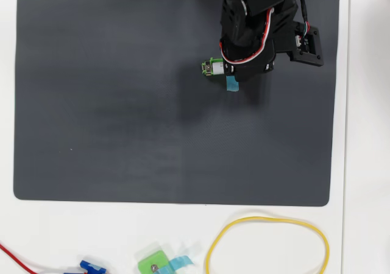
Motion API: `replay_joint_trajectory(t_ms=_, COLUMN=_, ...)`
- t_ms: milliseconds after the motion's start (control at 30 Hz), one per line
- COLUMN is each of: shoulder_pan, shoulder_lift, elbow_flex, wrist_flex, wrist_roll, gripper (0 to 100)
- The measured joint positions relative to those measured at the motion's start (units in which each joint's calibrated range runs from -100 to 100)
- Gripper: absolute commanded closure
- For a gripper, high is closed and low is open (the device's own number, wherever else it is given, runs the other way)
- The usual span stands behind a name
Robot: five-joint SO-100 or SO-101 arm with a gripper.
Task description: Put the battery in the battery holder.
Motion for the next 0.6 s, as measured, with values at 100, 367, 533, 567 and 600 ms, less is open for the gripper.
replay_joint_trajectory(t_ms=100, shoulder_pan=0.00, shoulder_lift=0.00, elbow_flex=0.00, wrist_flex=0.00, wrist_roll=0.00, gripper=100)
replay_joint_trajectory(t_ms=367, shoulder_pan=0.00, shoulder_lift=0.00, elbow_flex=0.00, wrist_flex=0.00, wrist_roll=-0.05, gripper=100)
replay_joint_trajectory(t_ms=533, shoulder_pan=0.00, shoulder_lift=0.00, elbow_flex=0.00, wrist_flex=0.00, wrist_roll=-0.05, gripper=100)
replay_joint_trajectory(t_ms=567, shoulder_pan=0.00, shoulder_lift=0.00, elbow_flex=0.00, wrist_flex=0.00, wrist_roll=-0.05, gripper=100)
replay_joint_trajectory(t_ms=600, shoulder_pan=0.00, shoulder_lift=0.00, elbow_flex=0.00, wrist_flex=0.00, wrist_roll=-0.05, gripper=100)
